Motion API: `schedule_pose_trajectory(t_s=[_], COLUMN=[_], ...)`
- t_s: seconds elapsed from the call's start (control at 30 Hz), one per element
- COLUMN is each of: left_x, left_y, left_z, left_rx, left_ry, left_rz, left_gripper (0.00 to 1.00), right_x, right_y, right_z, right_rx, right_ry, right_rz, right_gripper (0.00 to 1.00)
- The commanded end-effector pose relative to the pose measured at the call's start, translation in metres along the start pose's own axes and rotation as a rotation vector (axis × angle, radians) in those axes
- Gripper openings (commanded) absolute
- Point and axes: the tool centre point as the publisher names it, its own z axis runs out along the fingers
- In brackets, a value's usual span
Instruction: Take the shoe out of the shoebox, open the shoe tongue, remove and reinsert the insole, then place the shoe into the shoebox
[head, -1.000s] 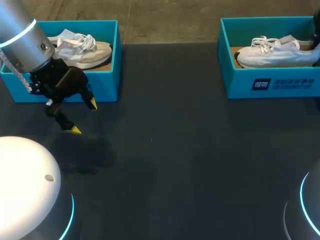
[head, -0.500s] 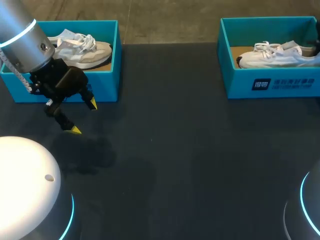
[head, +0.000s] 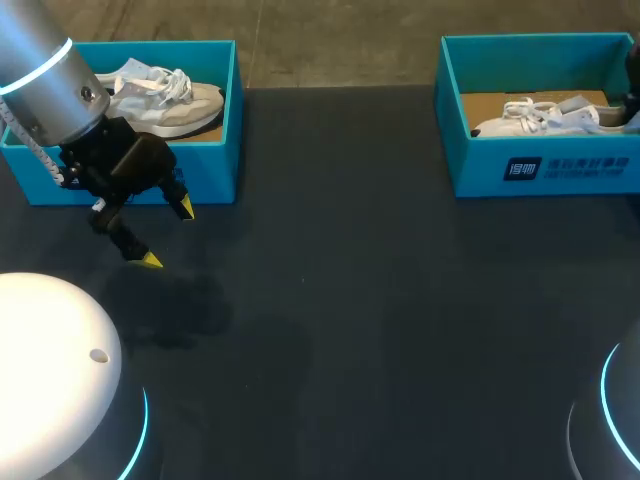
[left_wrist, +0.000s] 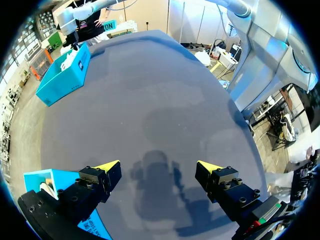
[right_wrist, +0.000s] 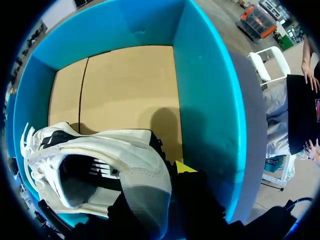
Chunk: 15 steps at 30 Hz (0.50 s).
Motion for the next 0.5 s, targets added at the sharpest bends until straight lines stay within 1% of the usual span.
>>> schedule_pose_trajectory(t_s=[0.03,0.27,0.5], left_x=[0.001,0.001,0.001], left_y=[0.0,0.0,0.0], left_z=[-0.001,-0.001,-0.001], left_rx=[-0.003,-0.003,-0.003], left_ry=[0.0,0.0,0.0], left_rz=[0.0,0.0,0.0], left_gripper=[1.0,1.0,1.0], right_x=[-0.001,0.002,0.007], right_y=[-0.002,-0.007,-0.006], right_z=[0.005,0.01,0.019], right_rx=[-0.005,-0.006,0.003], right_ry=[0.01,0.015,0.017], right_rz=[-0.001,-0.01,-0.022], right_gripper=[0.0,0.0,0.0])
